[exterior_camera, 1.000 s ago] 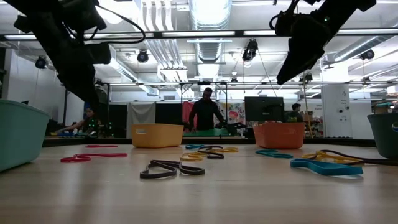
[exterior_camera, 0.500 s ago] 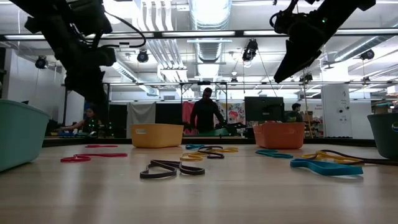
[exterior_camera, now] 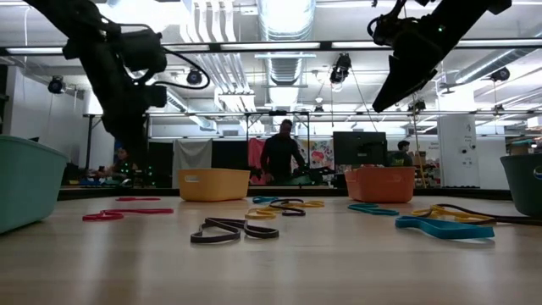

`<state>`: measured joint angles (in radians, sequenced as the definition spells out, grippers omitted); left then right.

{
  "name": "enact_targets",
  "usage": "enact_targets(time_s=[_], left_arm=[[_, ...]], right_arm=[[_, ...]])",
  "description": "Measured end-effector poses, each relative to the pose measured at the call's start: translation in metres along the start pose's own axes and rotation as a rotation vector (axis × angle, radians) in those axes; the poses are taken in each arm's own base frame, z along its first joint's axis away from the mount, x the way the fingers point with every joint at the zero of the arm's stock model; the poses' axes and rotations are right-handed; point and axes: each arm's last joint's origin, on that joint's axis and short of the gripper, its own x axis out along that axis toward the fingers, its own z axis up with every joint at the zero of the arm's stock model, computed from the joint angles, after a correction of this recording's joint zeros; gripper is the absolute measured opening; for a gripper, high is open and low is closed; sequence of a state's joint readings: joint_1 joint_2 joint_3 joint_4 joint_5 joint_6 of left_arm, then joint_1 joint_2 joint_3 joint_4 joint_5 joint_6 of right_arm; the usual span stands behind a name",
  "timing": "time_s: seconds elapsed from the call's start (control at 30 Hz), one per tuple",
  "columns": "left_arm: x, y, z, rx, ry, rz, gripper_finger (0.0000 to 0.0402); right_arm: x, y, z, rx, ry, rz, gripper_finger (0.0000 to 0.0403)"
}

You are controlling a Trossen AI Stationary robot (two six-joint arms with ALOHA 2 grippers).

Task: Sort rubber bands into baskets
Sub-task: Put the red rubber band into the orange bin

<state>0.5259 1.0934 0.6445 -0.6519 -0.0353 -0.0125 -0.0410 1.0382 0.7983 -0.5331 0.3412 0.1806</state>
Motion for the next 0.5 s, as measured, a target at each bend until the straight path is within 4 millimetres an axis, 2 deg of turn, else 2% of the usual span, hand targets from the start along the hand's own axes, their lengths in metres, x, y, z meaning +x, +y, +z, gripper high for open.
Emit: enact_targets(time_s=[0.2,0.5], left_arm=[[0.008,0.012,0.000,-0.020,0.041,0.066,0.0100],[0.034,0.019,-0.001,-0.001,0.176,0.096,0.0100]], right_arm=[[0.000,0.000,0.000,-0.010,0.000,0.000,0.0182],[0.000,0.000,0.000,-0.010,0.000,0.000,0.0183]])
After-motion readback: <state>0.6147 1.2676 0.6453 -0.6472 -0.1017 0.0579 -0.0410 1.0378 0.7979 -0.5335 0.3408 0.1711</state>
